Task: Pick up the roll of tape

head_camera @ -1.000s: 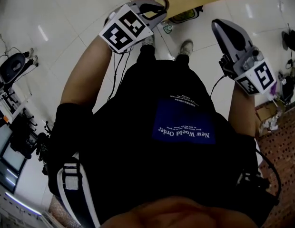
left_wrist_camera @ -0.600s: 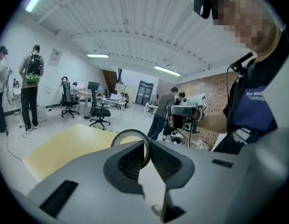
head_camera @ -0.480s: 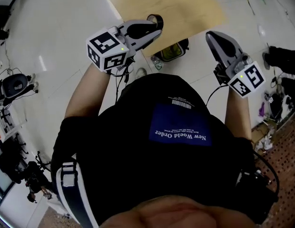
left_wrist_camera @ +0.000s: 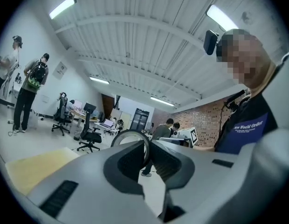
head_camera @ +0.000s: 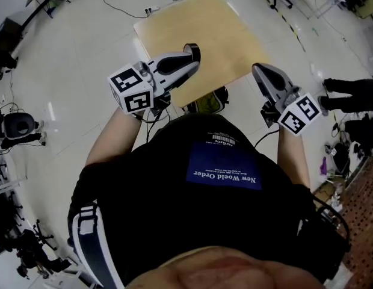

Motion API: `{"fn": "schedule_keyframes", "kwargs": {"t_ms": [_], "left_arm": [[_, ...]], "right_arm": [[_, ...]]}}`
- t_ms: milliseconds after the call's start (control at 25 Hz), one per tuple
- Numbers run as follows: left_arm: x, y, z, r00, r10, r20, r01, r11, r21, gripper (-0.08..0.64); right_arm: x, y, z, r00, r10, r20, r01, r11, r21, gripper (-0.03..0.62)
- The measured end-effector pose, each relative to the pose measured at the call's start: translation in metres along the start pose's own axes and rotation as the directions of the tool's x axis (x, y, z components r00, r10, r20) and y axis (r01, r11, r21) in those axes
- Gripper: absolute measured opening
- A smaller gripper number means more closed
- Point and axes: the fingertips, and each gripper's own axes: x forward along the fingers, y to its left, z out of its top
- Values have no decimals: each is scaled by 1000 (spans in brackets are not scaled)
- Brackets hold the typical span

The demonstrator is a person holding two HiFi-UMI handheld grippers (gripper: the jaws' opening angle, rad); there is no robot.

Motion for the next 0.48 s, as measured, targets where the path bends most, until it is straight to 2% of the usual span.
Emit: {"fn": "schedule_keyframes", "kwargs": {"t_ms": [240, 480], "left_arm": [[-4, -4, 12, 996, -31, 81, 37, 996, -80, 54], [-6, -10, 17, 992, -54, 116, 66, 992, -107, 54]], "right_arm": [[2, 1, 10, 999, 8, 39, -8, 1000, 11, -15], [-3, -1, 15, 998, 0, 65, -2, 1000, 29, -15]]}}
